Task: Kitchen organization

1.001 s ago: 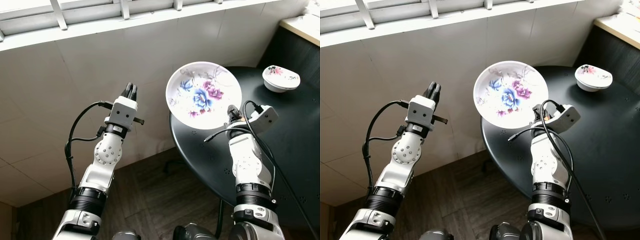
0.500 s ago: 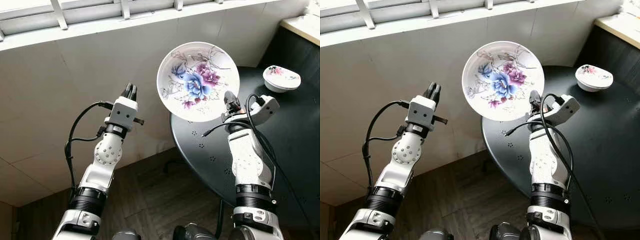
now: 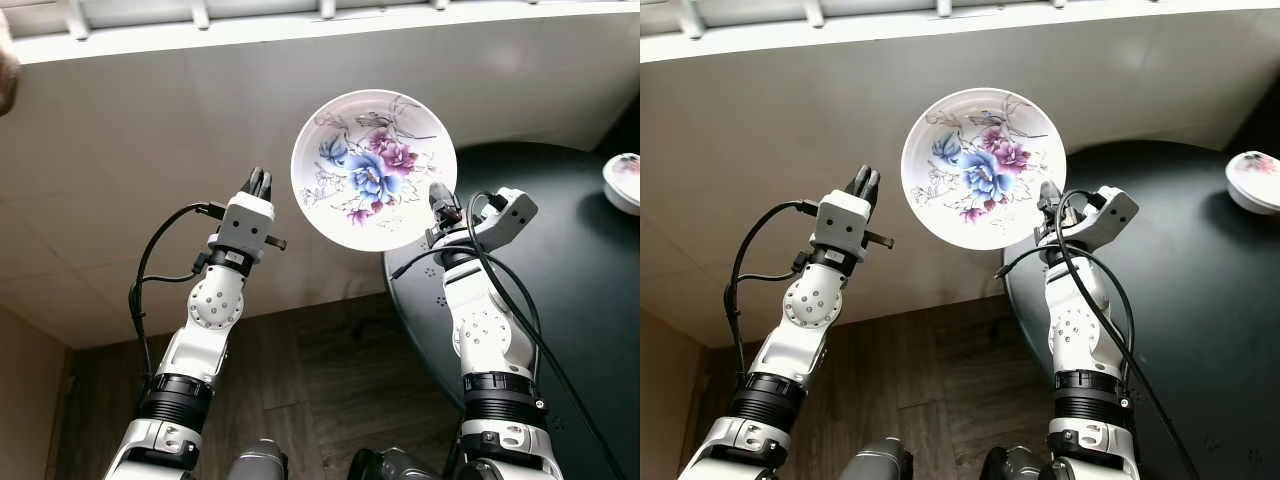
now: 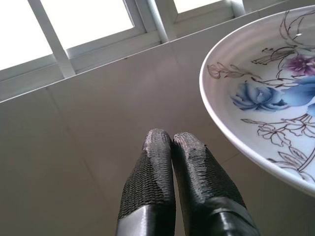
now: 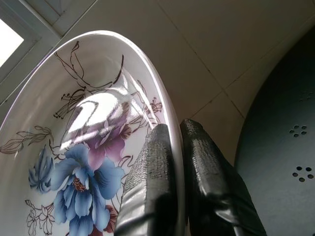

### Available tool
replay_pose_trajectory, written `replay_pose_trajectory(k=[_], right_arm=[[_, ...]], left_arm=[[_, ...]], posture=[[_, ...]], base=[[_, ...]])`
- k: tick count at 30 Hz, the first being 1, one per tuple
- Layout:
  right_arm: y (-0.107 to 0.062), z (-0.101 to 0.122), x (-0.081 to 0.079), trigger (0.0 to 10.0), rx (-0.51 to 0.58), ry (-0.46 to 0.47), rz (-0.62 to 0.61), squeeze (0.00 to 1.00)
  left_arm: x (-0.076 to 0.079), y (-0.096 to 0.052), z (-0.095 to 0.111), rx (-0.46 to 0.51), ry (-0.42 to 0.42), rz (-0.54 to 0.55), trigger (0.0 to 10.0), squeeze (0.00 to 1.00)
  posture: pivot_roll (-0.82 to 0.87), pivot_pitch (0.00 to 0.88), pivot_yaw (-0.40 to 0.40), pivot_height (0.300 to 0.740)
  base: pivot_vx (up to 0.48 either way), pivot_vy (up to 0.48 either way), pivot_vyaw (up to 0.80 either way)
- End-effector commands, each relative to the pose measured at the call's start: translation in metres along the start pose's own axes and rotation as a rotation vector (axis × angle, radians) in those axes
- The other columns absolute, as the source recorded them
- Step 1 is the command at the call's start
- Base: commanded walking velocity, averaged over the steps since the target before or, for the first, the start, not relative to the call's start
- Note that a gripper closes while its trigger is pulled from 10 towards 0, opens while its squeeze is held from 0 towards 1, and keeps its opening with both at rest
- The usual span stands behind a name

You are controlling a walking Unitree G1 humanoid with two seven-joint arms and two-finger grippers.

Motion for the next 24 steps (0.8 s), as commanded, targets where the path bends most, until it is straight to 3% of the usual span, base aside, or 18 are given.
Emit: replay_pose_trajectory(k=[1, 24], right_arm=[[-0.0021, 0.0075, -0.0078, 0.0, 0.042, 0.005, 0.031, 0.00], [-0.0031, 0.0036, -0.0091, 0.0, 0.030, -0.034, 0.039, 0.00]], left_arm=[[0.0016, -0.0002, -0.0026, -0.013, 0.000, -0.007, 10.0, 0.00], [0.0012, 0.0008, -0.0029, -0.014, 0.006, -0.007, 10.0, 0.00]], posture=[[0.15, 0.000, -0.017, 0.740], [0.15, 0.000, -0.017, 0.740]], base=[[0.000, 0.000, 0.80], [0.000, 0.000, 0.80]])
Point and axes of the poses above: a point about 5 cm out from each wrist's last joint towards the gripper, its own y axis pointing out of the wrist towards the gripper, its own z axis along the axis of the wrist's last joint, x = y × z, the point moved 6 cm from there along y, pointing out of the wrist towards the gripper, and after that the axes turned 9 degrees about y, right-handed, at the moved point
